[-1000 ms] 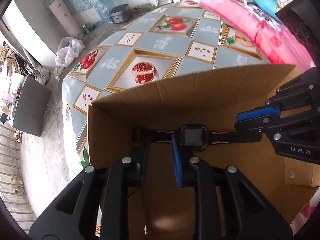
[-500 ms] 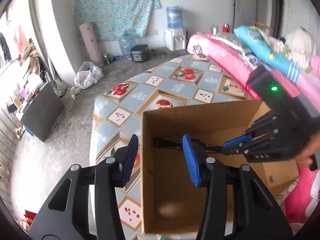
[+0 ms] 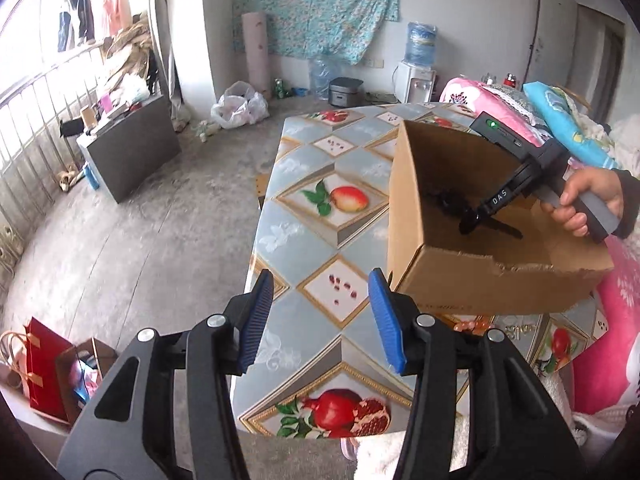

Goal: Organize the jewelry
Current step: 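Lift the watch with the right tool and lower it into the cardboard box, then open the right tool to release the watch and withdraw from the box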

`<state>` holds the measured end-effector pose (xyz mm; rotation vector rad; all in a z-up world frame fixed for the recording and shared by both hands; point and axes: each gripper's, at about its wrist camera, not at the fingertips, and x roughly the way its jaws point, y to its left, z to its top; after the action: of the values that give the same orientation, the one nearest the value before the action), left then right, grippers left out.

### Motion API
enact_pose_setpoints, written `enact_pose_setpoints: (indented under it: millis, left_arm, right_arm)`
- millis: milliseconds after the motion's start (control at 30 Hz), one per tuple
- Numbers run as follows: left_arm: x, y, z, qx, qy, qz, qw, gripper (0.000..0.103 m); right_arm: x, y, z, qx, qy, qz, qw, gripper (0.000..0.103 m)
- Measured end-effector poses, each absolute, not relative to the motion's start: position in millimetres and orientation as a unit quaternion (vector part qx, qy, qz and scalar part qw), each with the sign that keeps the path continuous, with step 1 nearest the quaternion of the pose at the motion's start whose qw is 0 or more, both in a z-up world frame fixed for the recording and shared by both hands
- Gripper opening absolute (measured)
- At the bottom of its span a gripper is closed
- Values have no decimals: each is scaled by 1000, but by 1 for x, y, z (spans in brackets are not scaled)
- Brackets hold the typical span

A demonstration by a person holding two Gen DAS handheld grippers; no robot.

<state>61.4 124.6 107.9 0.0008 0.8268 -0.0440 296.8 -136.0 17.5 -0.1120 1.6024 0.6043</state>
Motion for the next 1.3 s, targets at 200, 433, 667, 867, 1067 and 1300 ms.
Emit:
enact_pose_setpoints:
  millis: [200,433,667,867,1067,1300]
  left_arm:
    - [43,148,86,-29,423,-3,906,47]
    - [28,150,75,-43,423,-6,905,47]
    - [16,140,64,-37,431,-20,901,47]
    - [-1,131,66,-25,419,-37,907,47]
    - [-13,126,55,-34,420,-49,905,48]
    - [-17,128,49,-35,426,-54,902,48]
  right_arm:
    - [309,-151,23,-41,693,237,679,16]
    - [299,-159,40,-59,669,228,705,20]
    - [263,-190,125,-43,579,238,778,33]
    - [170,-236,217,-20,457,272,846,33]
    - [62,-244,243,-31,402,338,850,34]
    - [-13,-234,135,12,536,371,758,33]
